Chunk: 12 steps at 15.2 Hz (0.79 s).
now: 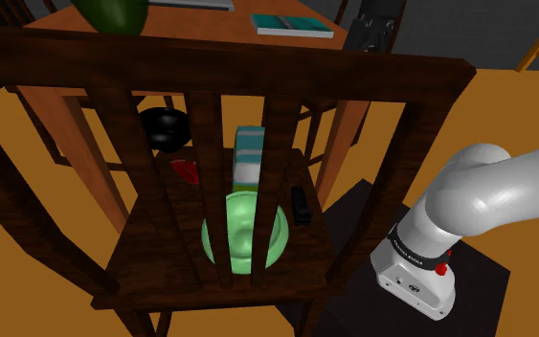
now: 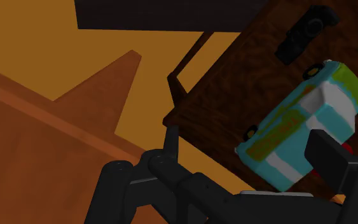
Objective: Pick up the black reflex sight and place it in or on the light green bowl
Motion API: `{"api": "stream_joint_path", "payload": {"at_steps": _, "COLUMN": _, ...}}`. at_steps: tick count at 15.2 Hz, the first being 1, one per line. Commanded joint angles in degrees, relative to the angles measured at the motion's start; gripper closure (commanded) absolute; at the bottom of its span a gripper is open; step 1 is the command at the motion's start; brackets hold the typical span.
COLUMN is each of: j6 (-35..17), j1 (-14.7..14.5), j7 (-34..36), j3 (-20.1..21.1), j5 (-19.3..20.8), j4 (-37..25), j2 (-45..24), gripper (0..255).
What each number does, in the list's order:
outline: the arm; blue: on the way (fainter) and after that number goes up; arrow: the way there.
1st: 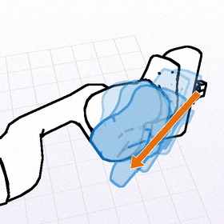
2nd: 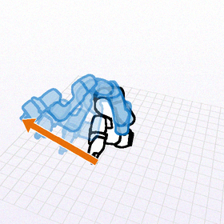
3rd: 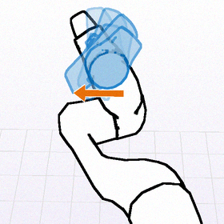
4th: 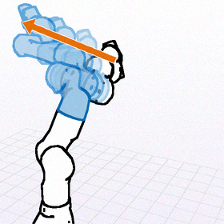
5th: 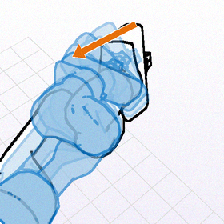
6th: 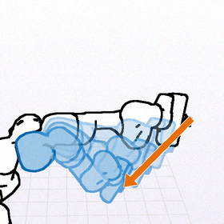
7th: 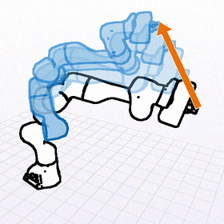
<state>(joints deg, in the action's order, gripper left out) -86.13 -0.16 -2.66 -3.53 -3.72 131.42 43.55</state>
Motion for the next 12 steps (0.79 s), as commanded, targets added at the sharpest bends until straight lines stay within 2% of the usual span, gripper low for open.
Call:
{"api": "stream_joint_path", "payload": {"at_steps": 1, "j6": 0.0, "j1": 0.0, "j7": 0.0, "j3": 0.0, "j5": 0.0, "j4": 0.0, "j2": 0.0, "gripper": 0}}
{"api": "stream_joint_path", "payload": {"at_steps": 7, "j6": -6.54, "j1": 0.41, "j7": 10.69, "j3": 6.79, "j5": -4.16, "j4": 12.18, "j2": 5.89, "gripper": 0}}
{"api": "stream_joint_path", "payload": {"at_steps": 12, "j6": -12.42, "j1": -0.38, "j7": 19.75, "j3": 13.39, "j5": -9.01, "j4": 20.39, "j2": 8.56, "gripper": 0}}
